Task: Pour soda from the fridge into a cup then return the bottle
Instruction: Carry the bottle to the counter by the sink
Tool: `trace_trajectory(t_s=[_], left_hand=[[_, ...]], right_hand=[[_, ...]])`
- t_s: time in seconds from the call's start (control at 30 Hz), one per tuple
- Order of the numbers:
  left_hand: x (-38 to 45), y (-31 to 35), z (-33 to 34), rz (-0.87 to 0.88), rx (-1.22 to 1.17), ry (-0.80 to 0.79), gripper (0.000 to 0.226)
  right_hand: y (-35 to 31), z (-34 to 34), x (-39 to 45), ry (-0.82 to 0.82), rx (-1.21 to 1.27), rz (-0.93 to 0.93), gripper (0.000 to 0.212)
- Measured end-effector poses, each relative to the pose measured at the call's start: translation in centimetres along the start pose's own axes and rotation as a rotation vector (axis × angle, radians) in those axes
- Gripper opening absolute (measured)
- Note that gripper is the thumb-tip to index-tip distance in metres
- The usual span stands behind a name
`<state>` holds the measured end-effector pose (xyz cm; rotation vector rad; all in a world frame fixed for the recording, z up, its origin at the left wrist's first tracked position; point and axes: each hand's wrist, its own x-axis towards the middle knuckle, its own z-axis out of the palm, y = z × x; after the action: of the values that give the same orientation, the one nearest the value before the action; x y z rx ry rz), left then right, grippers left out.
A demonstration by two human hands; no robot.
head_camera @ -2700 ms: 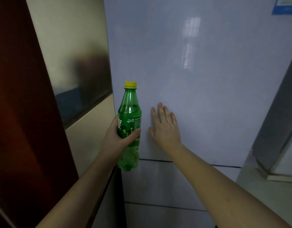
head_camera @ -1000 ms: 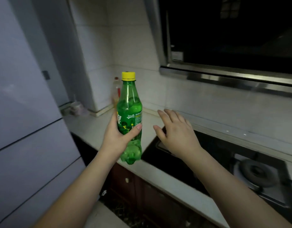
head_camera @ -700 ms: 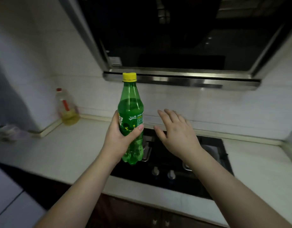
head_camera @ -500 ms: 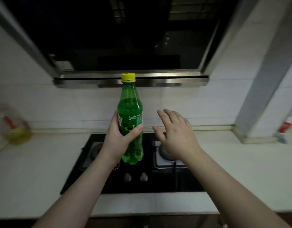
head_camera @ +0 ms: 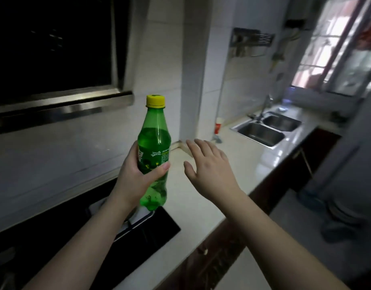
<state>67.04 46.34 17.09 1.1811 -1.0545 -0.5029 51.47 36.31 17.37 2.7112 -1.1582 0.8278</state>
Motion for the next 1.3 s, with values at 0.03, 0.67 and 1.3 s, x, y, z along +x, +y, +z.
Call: trace_trajectory(t_s=[0.03, 0.67, 1.3], left_hand=[[0.7, -0.5, 1.1, -0.005, -0.015, -0.042, 0.050], [4.3, -3.7, 34.3, -0.031, -0.225, -0.581, 0.052], [11.3, -9.5, 50.1, -0.096, -0.191, -0.603, 0.053]], right_hand=[[1.2, -0.2, -0.5, -0.005, -0.021, 0.038, 0.056], [28.9, -8.5, -11.4, -0.002, -0.291, 0.567, 0.065], [45.2, -5.8, -8.3, -0.008, -0.242, 0.575, 0.063]])
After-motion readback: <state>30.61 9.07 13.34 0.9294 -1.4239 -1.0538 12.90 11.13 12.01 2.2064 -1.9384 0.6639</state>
